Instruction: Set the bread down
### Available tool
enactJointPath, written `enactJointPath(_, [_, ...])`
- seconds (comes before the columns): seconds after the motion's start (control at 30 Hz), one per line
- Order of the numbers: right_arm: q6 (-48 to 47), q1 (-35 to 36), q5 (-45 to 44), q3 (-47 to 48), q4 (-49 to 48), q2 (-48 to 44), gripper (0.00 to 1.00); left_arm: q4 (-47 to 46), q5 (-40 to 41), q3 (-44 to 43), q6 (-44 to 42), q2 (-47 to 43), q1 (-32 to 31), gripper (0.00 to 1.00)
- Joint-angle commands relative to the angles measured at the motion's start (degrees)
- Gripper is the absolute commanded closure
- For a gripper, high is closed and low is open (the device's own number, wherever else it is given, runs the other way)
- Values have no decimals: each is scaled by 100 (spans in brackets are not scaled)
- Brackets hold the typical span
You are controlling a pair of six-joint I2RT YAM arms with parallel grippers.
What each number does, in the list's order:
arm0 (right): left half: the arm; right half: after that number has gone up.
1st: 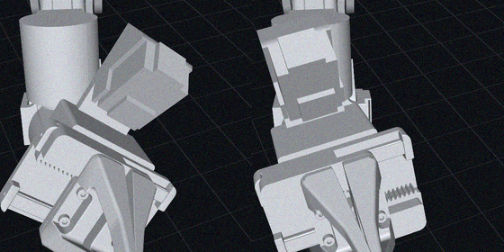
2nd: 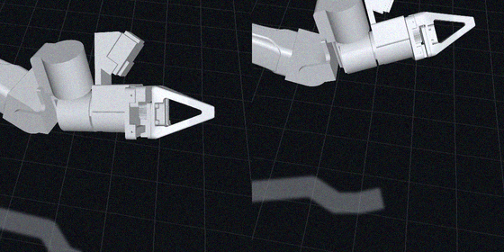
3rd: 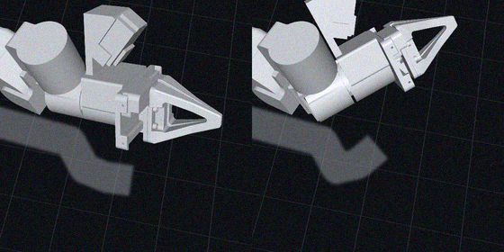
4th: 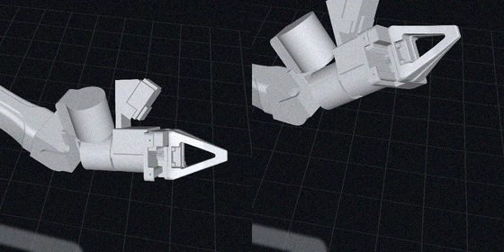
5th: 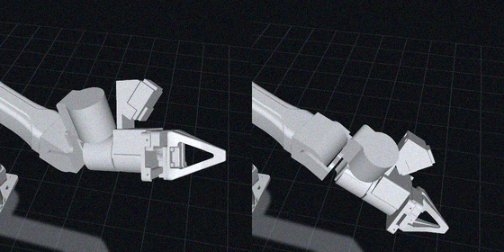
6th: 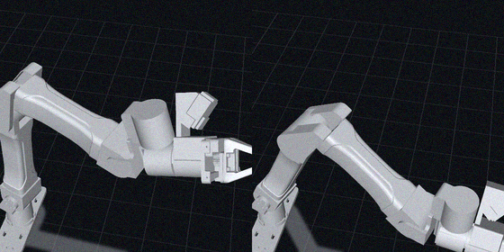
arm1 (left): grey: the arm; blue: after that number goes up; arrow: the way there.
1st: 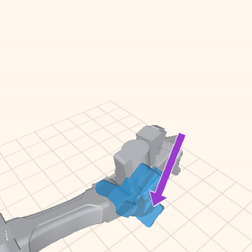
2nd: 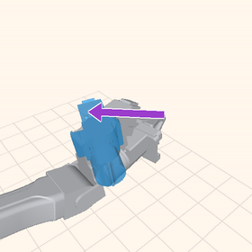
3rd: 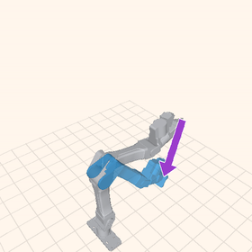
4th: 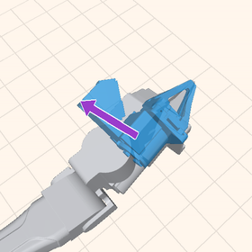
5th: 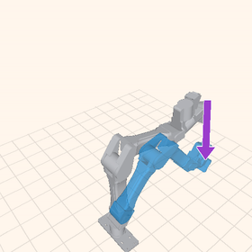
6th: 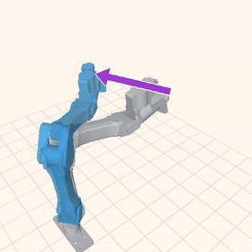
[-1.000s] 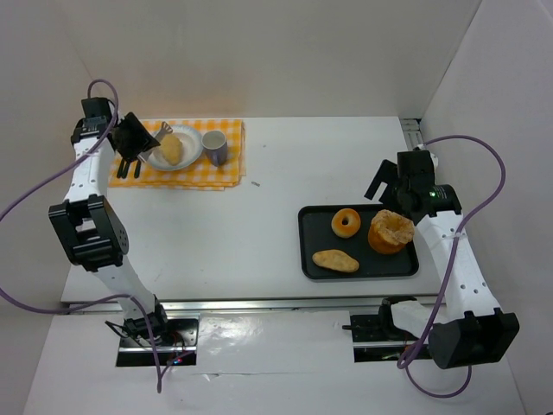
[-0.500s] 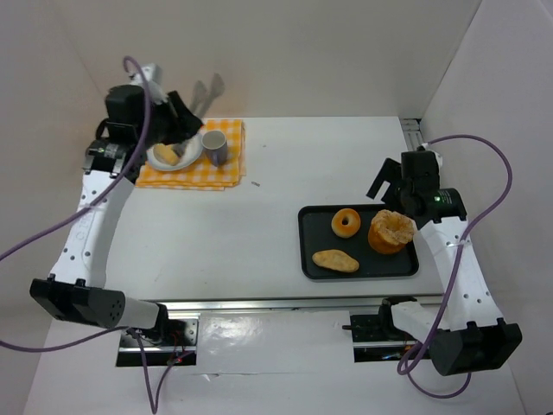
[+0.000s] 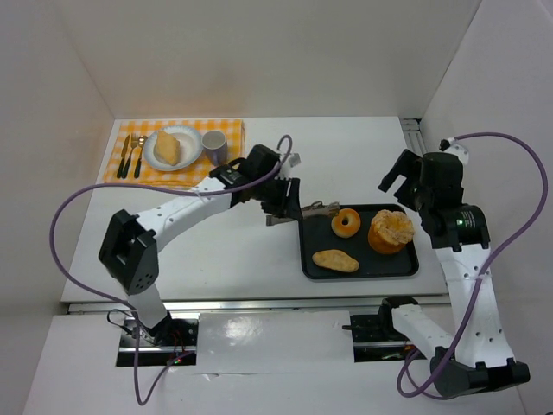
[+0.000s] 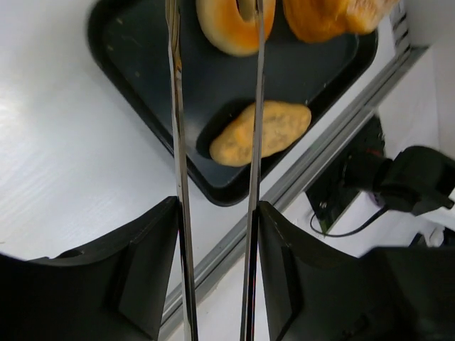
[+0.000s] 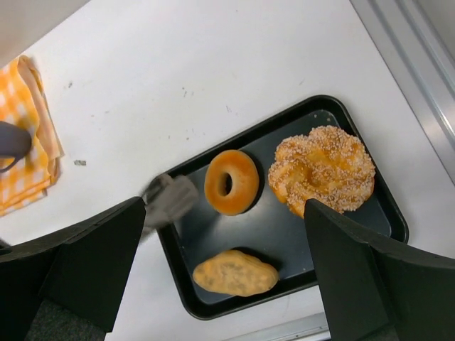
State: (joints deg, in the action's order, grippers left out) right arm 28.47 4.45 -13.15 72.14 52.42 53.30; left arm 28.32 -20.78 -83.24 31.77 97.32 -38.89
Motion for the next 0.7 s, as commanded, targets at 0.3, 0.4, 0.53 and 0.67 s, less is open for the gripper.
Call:
enactJointPath(0.3, [-78, -14, -127, 151, -13, 145, 0, 174, 442, -939, -48, 858, -602, 39])
enactJointPath(0.4, [-78, -14, -74, 151, -13, 207, 0, 174, 538, -992, -48, 912, -602, 39])
enactJointPath(0.53, [-78, -14, -21, 28, -127, 260, 0, 227, 1144, -1045, 57, 912, -821, 39])
enactJointPath(0.67, [-78, -14, -21, -77, -127, 260, 0, 437, 1050, -1299, -65, 1192, -821, 39])
